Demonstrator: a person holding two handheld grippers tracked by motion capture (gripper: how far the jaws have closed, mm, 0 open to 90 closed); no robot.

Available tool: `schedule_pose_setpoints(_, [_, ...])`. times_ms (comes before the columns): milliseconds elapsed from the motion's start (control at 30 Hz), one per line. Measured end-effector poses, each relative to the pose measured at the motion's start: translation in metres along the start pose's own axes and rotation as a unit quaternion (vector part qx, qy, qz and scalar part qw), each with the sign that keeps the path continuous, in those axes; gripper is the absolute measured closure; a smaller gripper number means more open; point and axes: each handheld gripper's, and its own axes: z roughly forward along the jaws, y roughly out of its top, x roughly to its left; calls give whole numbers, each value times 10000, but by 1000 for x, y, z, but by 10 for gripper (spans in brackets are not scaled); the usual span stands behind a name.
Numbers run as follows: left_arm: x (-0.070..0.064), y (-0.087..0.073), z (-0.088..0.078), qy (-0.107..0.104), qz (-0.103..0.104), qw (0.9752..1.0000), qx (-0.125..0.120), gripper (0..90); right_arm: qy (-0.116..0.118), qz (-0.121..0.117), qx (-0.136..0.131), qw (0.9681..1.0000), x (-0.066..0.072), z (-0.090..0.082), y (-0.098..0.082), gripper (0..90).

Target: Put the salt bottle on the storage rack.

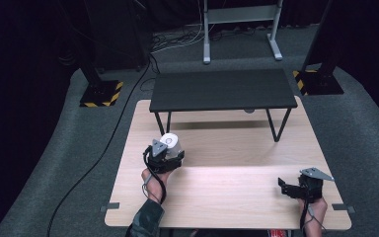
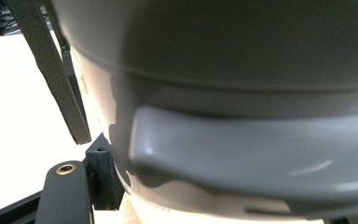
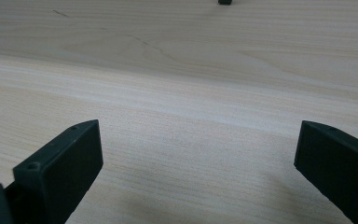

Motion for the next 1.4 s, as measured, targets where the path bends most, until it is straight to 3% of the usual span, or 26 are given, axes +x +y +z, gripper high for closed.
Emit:
schedule_pose_setpoints(1133, [-2, 47, -8, -334, 184, 9993, -48, 298, -38, -7, 139, 9999, 2, 3, 5, 4])
schedule_pose_setpoints(1400, [-9, 59, -3, -405, 395, 9984, -17, 299, -52, 16, 173, 9998, 2, 3, 6, 14])
